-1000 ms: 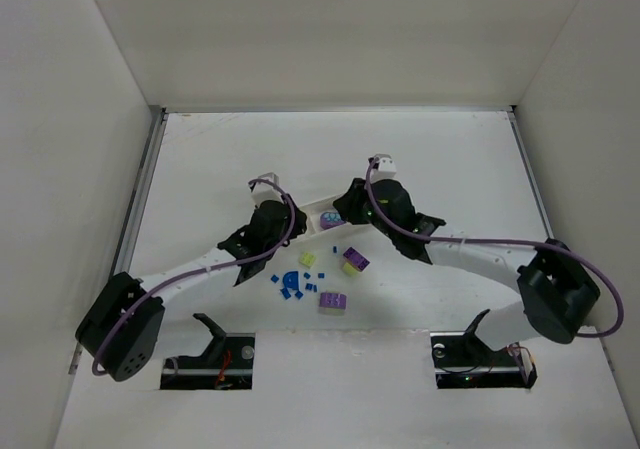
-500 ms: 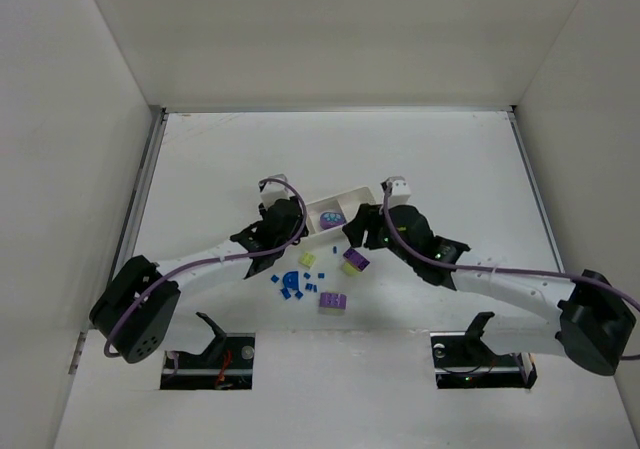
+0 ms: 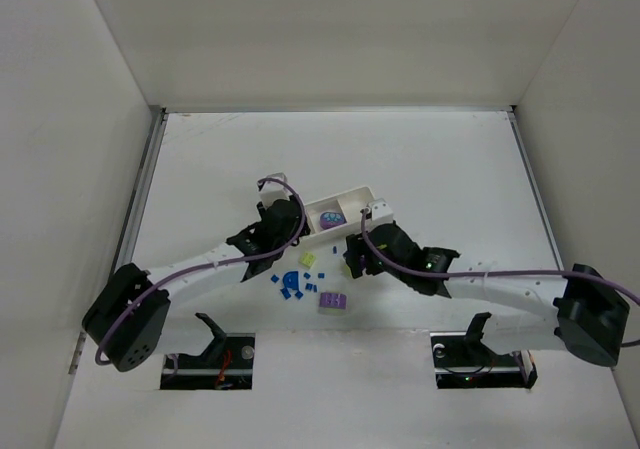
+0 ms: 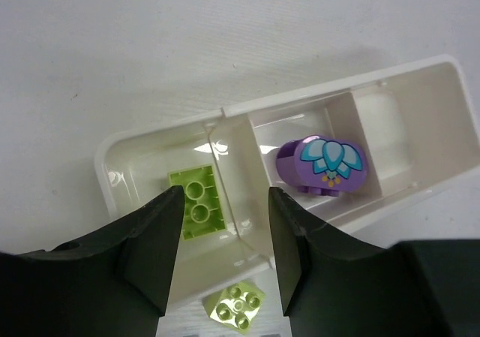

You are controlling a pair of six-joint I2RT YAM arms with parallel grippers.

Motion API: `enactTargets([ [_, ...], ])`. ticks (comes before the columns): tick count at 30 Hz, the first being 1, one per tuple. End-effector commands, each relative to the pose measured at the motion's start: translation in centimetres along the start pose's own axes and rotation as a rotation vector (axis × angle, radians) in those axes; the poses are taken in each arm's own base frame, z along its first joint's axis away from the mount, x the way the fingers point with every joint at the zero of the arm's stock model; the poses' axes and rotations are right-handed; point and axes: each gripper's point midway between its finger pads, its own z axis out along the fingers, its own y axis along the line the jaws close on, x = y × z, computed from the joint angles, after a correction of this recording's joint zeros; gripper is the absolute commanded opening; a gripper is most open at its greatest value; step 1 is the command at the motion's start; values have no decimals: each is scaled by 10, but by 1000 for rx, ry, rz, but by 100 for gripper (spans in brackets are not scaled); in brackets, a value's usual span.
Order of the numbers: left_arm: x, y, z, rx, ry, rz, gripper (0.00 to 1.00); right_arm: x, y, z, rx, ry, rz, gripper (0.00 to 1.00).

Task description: Sort the legos into containers by color

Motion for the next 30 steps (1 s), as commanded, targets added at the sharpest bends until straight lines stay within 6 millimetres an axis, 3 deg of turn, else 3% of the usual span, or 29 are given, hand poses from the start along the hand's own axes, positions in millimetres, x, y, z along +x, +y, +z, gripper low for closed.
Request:
enactTargets([
  [1, -27, -18, -16, 62, -69, -33, 46, -6, 3, 2, 17, 13, -82, 79],
  [7, -25, -31, -30, 119, -53, -41, 46, -1, 14, 12, -18, 58, -112, 70],
  [12, -20, -32, -35, 137, -43, -51, 46, 4, 17, 23, -17, 84, -109, 52],
  [16, -17, -33, -39, 156, -37, -62, 46, 10, 14, 30, 4, 118, -130, 51],
  [18, -17, -32, -42, 167, -36, -71, 46, 10, 13, 30, 15, 119, -129, 39],
  [23, -22, -36, -48, 201, -40, -103, 48, -20, 9, 17, 11, 28, -43, 24],
  [30, -49, -55, -72, 322, -93, -232, 59, -102, 15, -20, -191, -219, 250, 21],
])
